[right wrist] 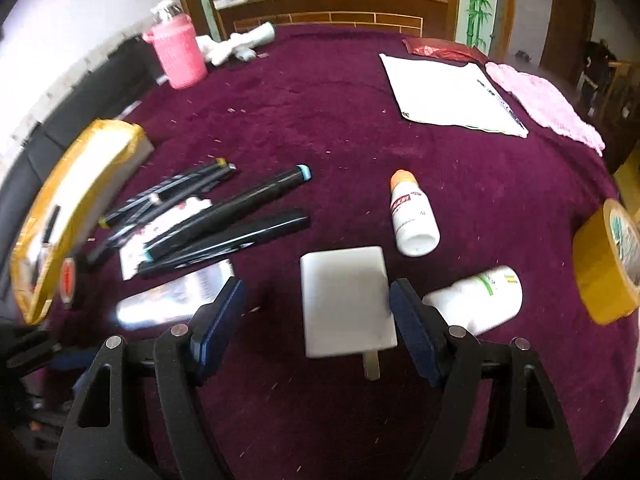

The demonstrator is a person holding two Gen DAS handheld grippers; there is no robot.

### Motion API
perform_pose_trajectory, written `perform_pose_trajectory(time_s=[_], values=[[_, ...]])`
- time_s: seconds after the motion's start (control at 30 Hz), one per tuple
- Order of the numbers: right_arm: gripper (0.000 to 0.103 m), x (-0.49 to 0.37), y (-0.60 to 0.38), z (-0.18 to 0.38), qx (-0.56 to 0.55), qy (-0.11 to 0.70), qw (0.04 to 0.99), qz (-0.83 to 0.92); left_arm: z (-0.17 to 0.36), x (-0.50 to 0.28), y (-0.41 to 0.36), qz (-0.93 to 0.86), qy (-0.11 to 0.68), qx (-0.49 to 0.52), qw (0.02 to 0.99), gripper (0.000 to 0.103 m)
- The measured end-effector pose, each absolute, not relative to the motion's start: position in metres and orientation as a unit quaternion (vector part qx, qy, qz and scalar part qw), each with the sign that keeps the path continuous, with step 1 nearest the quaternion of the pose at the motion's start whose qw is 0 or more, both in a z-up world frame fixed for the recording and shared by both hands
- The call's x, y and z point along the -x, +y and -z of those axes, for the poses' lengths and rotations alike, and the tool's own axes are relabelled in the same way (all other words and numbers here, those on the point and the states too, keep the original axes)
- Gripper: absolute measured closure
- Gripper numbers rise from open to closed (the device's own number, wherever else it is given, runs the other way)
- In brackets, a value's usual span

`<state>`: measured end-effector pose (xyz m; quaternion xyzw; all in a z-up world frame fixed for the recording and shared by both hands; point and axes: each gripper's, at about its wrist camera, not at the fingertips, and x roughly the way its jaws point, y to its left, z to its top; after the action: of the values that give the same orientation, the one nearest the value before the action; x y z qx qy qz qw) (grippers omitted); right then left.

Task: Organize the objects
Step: 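Grasp the white charger with the right tool while the left tool holds the battery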

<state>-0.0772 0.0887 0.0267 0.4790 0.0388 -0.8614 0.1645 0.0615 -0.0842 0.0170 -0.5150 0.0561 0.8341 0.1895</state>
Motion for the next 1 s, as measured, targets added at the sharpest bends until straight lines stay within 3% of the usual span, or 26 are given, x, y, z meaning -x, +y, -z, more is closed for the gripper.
perform_pose_trajectory(time_s=[0.1, 0.27, 0.6, 0.7, 1.0], values=[[0.044, 0.086, 0.088, -0.021, -0.488, 0.051, 0.150, 0.858, -0.017, -0.063, -0.084, -0.834, 0.057, 0.515, 0.188, 0.067], [0.045, 0.082, 0.093, -0.026, -0.484, 0.022, 0.166, 0.859, -0.016, -0.065, -0.087, -0.835, 0.055, 0.515, 0.188, 0.067], [0.045, 0.091, 0.071, -0.006, -0.505, 0.087, 0.153, 0.845, -0.016, -0.069, -0.092, -0.832, 0.061, 0.518, 0.187, 0.067], [0.057, 0.084, 0.073, -0.007, -0.502, 0.083, 0.146, 0.848, -0.016, -0.071, -0.093, -0.831, 0.064, 0.520, 0.187, 0.067], [0.057, 0.038, 0.065, -0.008, -0.500, 0.079, 0.171, 0.845, -0.017, -0.078, -0.099, -0.827, 0.070, 0.528, 0.179, 0.064]])
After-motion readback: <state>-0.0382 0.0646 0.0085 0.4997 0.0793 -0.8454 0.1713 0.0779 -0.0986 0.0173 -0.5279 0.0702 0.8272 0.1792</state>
